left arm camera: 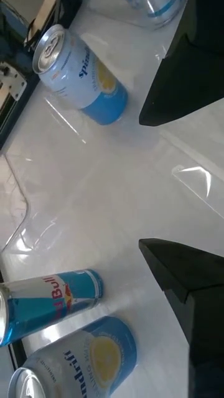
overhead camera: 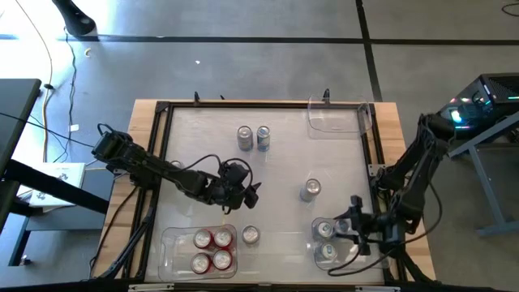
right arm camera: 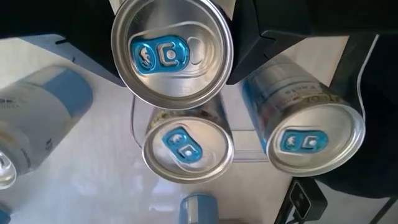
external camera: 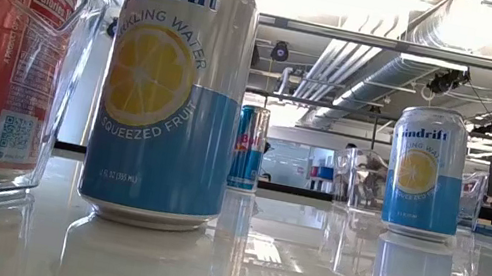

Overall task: Sort soda cans
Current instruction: Put the left blue soda can into the bottom right transparent bin, then put the blue soda can into the bottom right transparent bin

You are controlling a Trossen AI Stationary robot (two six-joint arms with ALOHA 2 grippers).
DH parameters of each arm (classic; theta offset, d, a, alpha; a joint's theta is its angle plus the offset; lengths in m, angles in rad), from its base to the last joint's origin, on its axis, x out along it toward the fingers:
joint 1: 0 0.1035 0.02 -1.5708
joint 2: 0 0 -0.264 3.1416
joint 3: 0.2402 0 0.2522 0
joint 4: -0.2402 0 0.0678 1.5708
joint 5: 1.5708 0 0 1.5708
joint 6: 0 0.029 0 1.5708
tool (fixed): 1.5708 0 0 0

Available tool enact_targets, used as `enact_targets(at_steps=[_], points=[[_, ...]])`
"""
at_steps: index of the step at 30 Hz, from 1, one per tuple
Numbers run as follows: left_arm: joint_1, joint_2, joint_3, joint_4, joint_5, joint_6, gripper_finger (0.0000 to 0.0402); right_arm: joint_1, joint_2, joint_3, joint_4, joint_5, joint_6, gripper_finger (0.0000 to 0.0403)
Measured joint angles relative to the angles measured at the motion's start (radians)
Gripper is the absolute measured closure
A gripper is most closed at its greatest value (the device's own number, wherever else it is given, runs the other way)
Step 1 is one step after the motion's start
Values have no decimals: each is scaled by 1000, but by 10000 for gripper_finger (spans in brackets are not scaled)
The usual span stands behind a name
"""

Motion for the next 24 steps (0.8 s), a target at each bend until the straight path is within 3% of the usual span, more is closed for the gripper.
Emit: enact_targets(at_steps=[3, 9, 24], points=[[5, 0, 0, 1, 0, -1, 94, 0, 24, 1, 7, 23, -15, 172], [5, 0, 0, 31, 2, 0, 94, -7, 16, 5, -25, 34, -48, 93], [5, 0, 0, 60, 14, 28, 94, -11, 12, 202, -182, 51, -161, 81]])
